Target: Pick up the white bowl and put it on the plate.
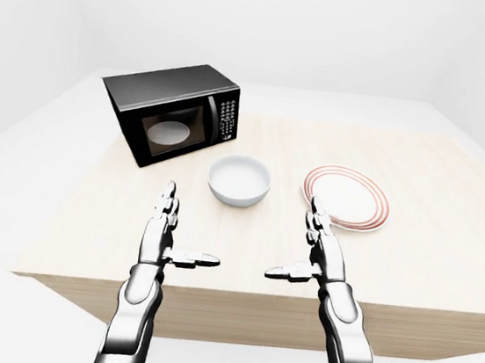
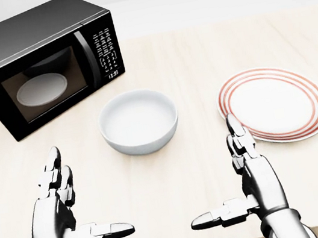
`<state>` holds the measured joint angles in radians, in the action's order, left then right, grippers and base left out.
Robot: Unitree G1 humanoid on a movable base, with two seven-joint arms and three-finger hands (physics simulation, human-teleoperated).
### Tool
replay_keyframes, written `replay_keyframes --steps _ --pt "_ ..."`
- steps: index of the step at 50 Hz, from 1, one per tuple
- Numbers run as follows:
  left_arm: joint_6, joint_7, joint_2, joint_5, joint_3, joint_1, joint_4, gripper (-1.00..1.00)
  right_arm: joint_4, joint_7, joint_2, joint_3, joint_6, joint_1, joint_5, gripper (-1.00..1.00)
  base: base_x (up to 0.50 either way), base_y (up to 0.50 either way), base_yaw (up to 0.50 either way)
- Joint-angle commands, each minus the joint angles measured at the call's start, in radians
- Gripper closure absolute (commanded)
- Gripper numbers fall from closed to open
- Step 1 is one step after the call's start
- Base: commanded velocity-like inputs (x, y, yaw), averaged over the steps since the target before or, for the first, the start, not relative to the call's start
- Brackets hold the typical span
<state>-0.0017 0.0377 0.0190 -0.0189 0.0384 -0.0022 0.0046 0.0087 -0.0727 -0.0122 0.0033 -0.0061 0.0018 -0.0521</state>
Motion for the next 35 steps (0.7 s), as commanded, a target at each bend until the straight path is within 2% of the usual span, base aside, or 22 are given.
replay_keyframes --steps 1,11,14,27,35 --pt "0.000 0.000 0.000 0.000 0.000 0.000 0.000 -1.00 0.012 -0.002 0.000 0.000 -0.010 -0.001 0.000 -1.00 0.05 0.48 0.00" --pt "0.000 0.000 0.000 0.000 0.000 0.000 0.000 -1.00 0.045 0.010 0.000 -0.005 -0.017 -0.013 -0.005 -1.00 0.03 0.31 0.00" --pt "0.000 0.000 0.000 0.000 0.000 0.000 0.000 -1.00 0.047 0.031 0.002 -0.005 0.008 -0.018 -0.017 -1.00 0.00 0.00 0.00" --pt "0.000 0.000 0.000 0.000 0.000 0.000 0.000 -1.00 0.004 0.005 0.007 -0.002 0.044 -0.010 0.047 -1.00 0.00 0.00 0.00" --pt "0.000 0.000 0.000 0.000 0.000 0.000 0.000 -1.00 0.010 0.003 0.006 0.003 0.039 -0.014 0.046 -1.00 0.00 0.00 0.00"
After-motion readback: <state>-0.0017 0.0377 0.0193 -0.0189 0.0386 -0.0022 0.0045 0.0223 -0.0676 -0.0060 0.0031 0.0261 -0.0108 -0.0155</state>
